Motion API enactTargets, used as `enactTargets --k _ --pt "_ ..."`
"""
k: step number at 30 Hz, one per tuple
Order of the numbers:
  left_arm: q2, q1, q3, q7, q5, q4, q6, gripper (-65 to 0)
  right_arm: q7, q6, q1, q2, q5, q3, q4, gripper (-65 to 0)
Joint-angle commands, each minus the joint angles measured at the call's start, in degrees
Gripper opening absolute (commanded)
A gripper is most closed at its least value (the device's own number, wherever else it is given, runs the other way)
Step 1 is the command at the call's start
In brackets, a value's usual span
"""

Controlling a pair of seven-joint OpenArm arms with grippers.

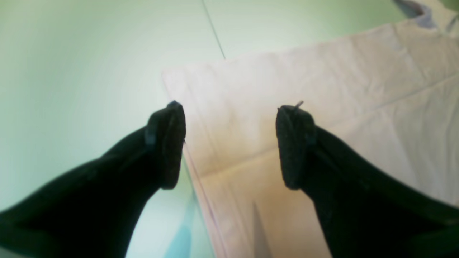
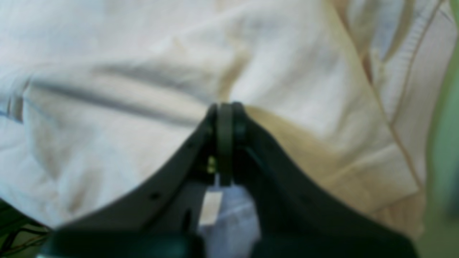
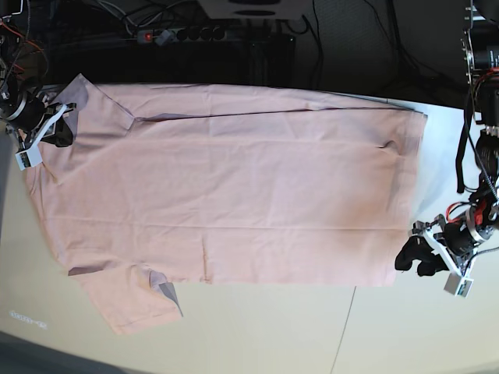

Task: Fold the T-shirt properly
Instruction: 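Release the left gripper and move it to the shirt's hem corner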

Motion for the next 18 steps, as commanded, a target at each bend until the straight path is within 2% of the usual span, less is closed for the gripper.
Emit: enactTargets --k 1,6,12,18 --pt "-0.4 -4.0 0.6 -1.6 -1.2 -2.1 -0.3 -22.5 -3.0 0.0 -0.4 1.1 -2.6 0.3 -0.2 -65.0" --pt "2.1 -13.5 4.7 -1.6 -1.5 -16.6 -0.2 -22.5 -3.1 0.0 -0.4 1.1 -2.6 0.3 -0.2 -65.0" --pt "5.0 -21.4 5.1 -1.4 -2.8 -35.0 -0.3 -22.5 -3.3 0.0 -0.4 1.1 -2.6 0.3 -0.2 -65.0" --pt "5.1 -24.5 5.1 -2.1 -0.2 -42.8 -0.2 -22.6 -3.6 0.0 -0.5 1.1 -2.5 0.3 -0.2 -65.0"
